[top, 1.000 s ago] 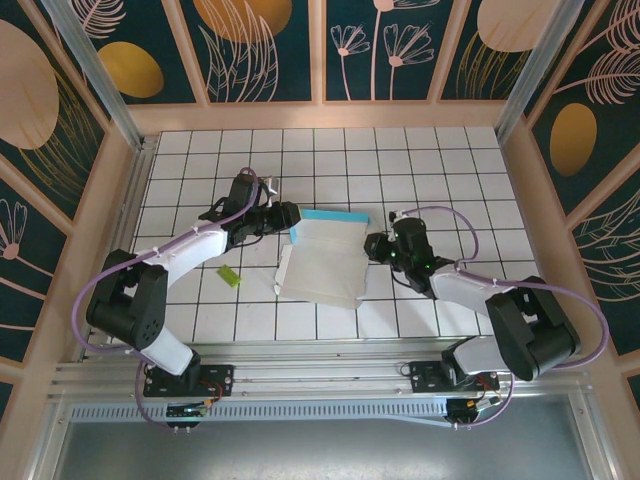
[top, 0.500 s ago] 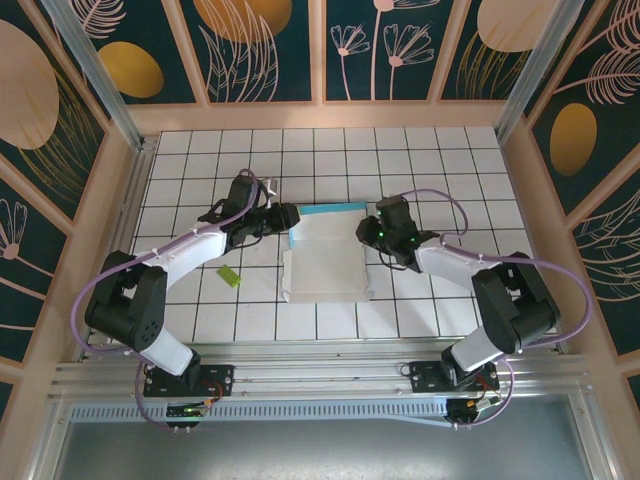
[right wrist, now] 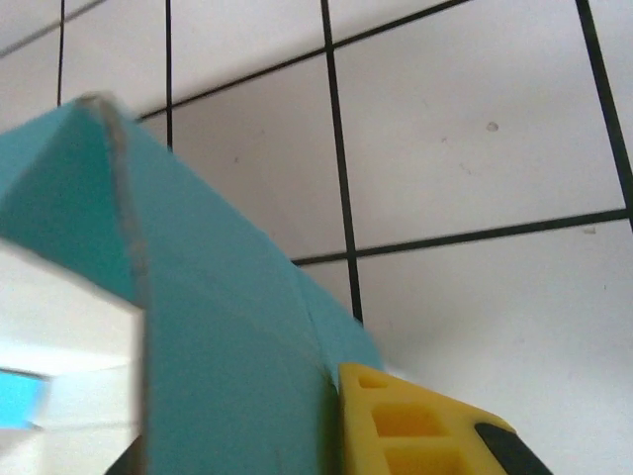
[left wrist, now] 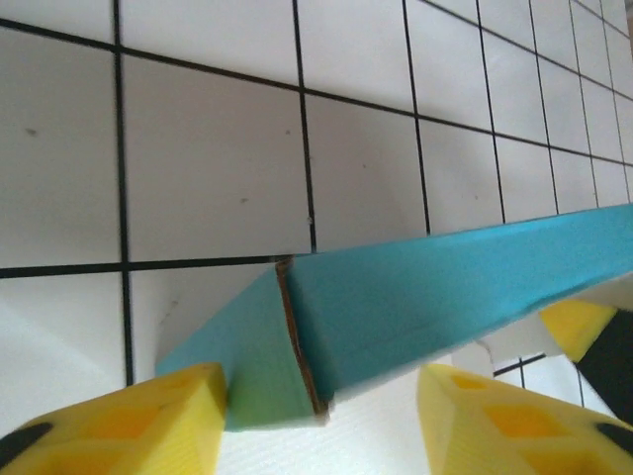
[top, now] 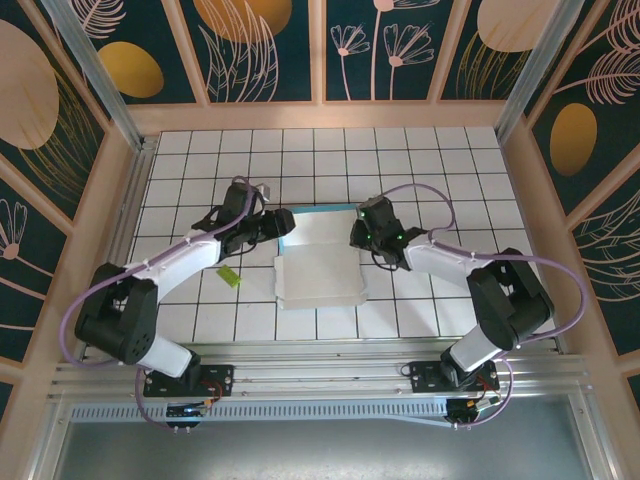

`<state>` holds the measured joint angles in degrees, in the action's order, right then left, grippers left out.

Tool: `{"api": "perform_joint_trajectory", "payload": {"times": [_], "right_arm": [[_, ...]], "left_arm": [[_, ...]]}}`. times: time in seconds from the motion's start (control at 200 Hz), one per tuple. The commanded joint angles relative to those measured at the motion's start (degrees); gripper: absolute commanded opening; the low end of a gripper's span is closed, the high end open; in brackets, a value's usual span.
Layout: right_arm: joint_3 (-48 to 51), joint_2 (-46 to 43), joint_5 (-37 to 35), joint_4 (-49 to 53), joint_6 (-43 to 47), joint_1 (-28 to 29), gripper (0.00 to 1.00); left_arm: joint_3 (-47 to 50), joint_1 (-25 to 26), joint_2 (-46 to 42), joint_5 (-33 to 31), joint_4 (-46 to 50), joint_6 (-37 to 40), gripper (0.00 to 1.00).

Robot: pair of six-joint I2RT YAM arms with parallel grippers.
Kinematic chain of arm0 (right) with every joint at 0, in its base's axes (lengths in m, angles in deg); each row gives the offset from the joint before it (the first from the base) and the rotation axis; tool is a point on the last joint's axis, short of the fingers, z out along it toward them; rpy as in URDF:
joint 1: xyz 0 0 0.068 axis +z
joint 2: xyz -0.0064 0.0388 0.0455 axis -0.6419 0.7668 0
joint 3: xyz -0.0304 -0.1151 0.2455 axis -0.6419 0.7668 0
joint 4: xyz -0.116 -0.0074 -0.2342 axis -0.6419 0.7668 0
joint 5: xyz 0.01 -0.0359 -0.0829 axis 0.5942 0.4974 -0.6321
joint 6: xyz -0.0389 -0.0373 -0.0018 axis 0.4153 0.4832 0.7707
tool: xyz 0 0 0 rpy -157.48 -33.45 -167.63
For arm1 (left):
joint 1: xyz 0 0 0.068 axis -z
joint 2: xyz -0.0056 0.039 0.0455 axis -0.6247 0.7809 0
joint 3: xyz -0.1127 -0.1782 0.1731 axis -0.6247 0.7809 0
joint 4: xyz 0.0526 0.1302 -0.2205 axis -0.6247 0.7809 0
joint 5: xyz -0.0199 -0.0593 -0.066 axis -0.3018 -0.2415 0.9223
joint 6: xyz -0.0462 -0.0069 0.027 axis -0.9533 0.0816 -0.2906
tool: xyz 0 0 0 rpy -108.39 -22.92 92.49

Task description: Fold the paper box

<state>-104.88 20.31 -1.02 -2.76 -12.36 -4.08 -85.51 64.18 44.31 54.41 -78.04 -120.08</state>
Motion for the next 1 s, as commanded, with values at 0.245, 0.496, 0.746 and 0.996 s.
{"api": "perform_joint_trajectory", "payload": {"times": [0.245,0.496,0.746,0.996], "right_arm": [[7.34,-4.07,-13.55,-11.63,10.62,3.46,0.11],[6.59,-1.66,-17.86,-15.01,16.36,5.8,0.1],[5.7,0.24,-16.7,-15.31,16.74,5.98,0.1],[5.98,0.05,-16.99,-14.7,16.84,6.06,0.09]], "left_arm": [[5.53,0.5,-10.97,-7.81,1.44,-1.99,0.57],[12.17,6.14,-13.19,-1.2,-5.96,-9.74,0.18],[7.84,16.88,3.33,4.06,-17.64,-14.83,0.0],[0.87,19.48,17.34,8.3,-21.13,-15.61,0.0]]}}
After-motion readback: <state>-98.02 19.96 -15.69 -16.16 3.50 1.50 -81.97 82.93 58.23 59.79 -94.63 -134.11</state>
